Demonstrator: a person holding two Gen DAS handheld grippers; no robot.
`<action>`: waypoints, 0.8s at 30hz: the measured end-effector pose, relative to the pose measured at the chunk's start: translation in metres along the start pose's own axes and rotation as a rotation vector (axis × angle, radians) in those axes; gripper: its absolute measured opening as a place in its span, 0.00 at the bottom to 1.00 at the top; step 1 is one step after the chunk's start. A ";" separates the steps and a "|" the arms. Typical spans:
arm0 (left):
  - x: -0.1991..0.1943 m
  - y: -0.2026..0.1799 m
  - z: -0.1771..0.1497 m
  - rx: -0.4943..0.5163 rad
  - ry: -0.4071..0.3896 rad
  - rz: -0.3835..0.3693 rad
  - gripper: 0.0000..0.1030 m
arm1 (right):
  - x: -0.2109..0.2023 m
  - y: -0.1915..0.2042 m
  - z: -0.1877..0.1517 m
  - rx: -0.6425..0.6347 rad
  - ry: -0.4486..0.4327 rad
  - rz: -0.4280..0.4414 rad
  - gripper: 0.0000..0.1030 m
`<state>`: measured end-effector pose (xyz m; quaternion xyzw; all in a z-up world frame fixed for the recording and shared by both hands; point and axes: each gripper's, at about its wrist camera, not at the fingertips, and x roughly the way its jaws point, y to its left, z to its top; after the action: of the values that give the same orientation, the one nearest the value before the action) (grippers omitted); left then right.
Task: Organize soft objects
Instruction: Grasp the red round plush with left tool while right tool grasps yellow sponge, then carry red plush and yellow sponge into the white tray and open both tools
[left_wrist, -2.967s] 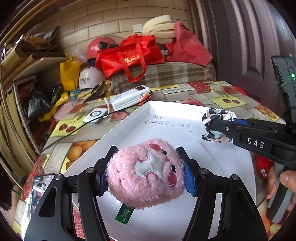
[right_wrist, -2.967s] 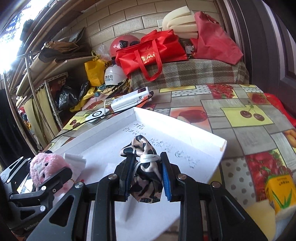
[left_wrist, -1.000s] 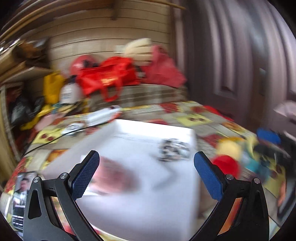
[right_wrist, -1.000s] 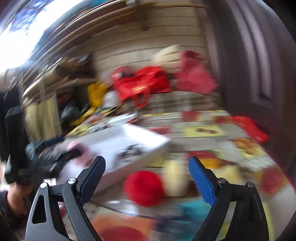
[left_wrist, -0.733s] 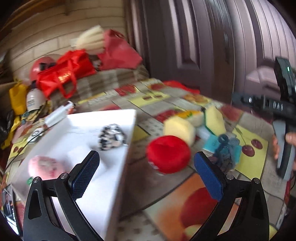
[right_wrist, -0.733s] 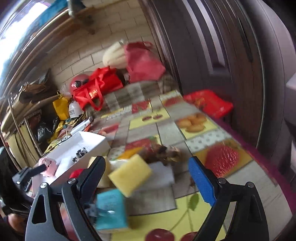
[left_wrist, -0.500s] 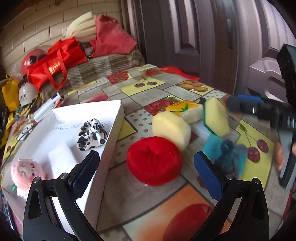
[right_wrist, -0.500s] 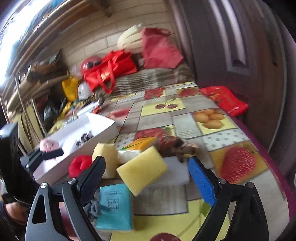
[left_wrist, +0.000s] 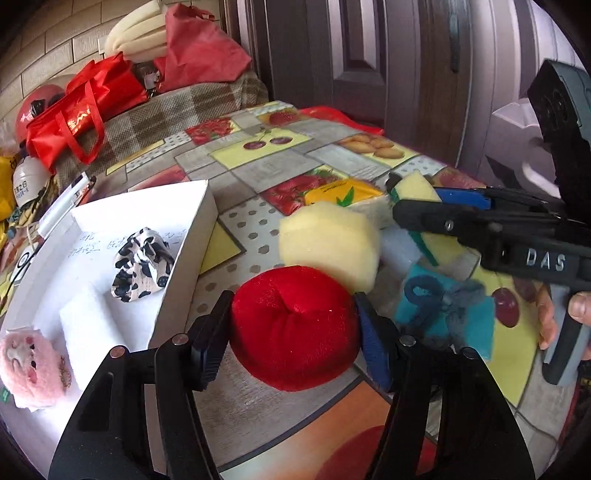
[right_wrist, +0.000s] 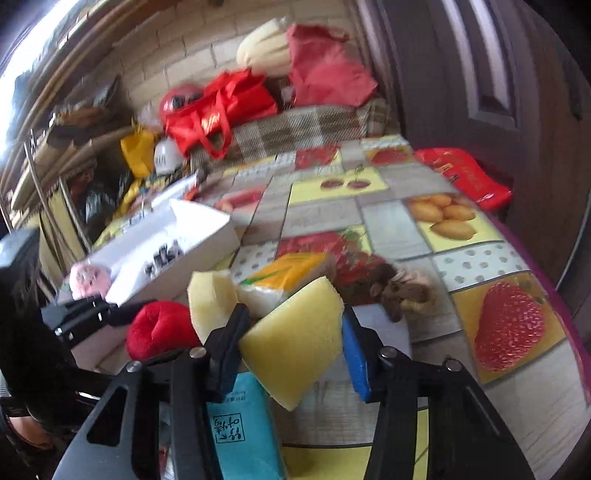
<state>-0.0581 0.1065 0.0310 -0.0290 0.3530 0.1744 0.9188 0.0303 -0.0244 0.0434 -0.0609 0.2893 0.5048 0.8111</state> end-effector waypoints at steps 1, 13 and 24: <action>-0.004 0.000 0.000 -0.002 -0.019 -0.012 0.59 | -0.007 -0.003 -0.001 0.015 -0.036 0.004 0.47; -0.061 0.011 -0.014 -0.054 -0.311 0.037 0.60 | -0.054 -0.012 0.001 0.071 -0.293 -0.034 0.47; -0.088 0.029 -0.035 -0.067 -0.349 0.087 0.60 | -0.063 0.021 -0.008 0.004 -0.305 0.021 0.47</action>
<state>-0.1510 0.1012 0.0643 -0.0133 0.1830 0.2281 0.9562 -0.0109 -0.0669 0.0743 0.0212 0.1644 0.5161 0.8403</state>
